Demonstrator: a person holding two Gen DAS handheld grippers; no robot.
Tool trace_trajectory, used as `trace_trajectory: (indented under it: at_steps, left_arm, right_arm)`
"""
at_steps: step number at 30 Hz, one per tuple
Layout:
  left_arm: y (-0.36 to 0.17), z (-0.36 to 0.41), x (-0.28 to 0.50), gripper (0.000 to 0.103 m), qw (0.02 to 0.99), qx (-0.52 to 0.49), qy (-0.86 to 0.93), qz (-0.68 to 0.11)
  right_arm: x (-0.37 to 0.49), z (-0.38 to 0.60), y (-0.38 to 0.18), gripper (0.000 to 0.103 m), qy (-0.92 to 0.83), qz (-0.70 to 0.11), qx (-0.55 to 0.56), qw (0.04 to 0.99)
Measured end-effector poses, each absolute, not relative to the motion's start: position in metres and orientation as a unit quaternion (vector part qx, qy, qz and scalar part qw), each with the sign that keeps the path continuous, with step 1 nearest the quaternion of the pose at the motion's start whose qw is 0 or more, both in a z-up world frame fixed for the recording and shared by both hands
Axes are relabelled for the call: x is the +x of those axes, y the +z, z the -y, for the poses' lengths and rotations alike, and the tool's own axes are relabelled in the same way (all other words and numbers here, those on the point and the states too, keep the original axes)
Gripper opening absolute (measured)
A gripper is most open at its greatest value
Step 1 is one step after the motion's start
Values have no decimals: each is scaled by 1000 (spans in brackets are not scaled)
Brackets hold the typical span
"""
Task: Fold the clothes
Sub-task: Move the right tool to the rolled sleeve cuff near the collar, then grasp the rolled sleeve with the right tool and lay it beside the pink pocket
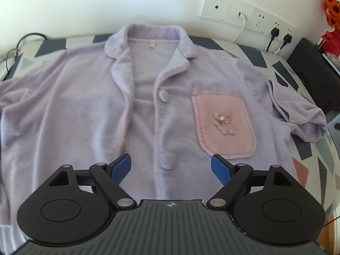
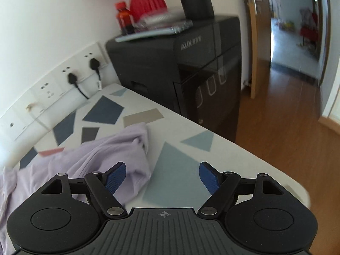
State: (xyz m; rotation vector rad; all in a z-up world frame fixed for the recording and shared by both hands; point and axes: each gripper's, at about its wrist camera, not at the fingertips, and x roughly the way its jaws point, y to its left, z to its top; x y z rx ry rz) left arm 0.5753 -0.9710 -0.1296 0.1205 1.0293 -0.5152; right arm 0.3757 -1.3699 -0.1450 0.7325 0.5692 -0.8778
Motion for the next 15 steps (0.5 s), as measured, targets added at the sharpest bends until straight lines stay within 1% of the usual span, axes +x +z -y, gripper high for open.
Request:
trace_trajectory:
  at_steps: [3,6,8,10,11,12,13,15]
  left_arm:
    - [-131,980,572,84,841,75,-234,-482]
    - [-135,985,572,84,839,93,-228,-486]
    - [-138,986,573,84,836,100,-223,-492]
    - [-139,982,573,84,835,97,-219,-495]
    - [-140,981,573,84,835,95,-218,-497]
    - [-140,978,573,84,835,92,-216,-497]
    - [-140,975,574,84,835,89,-214,-499]
    - [-142,971,575,84,834,82,-212,-503]
  right_arm:
    - [390,1398,-160,73,-390,-247,397,794]
    - [414,1415,-174,73,-380,-259,424,780]
    - [431,1417,-178,69,-374,-273,425,777]
    - [445,1415,-178,29,-373,-280,420,778]
    - [449,1411,-174,28,-380,-276,409,782]
    - [454,1407,-170,18,-387,-272,399,785]
    - [459,1399,-163,15,-389,-265,376,798]
    - [470,1373,-142,15,-375,-249,306,839]
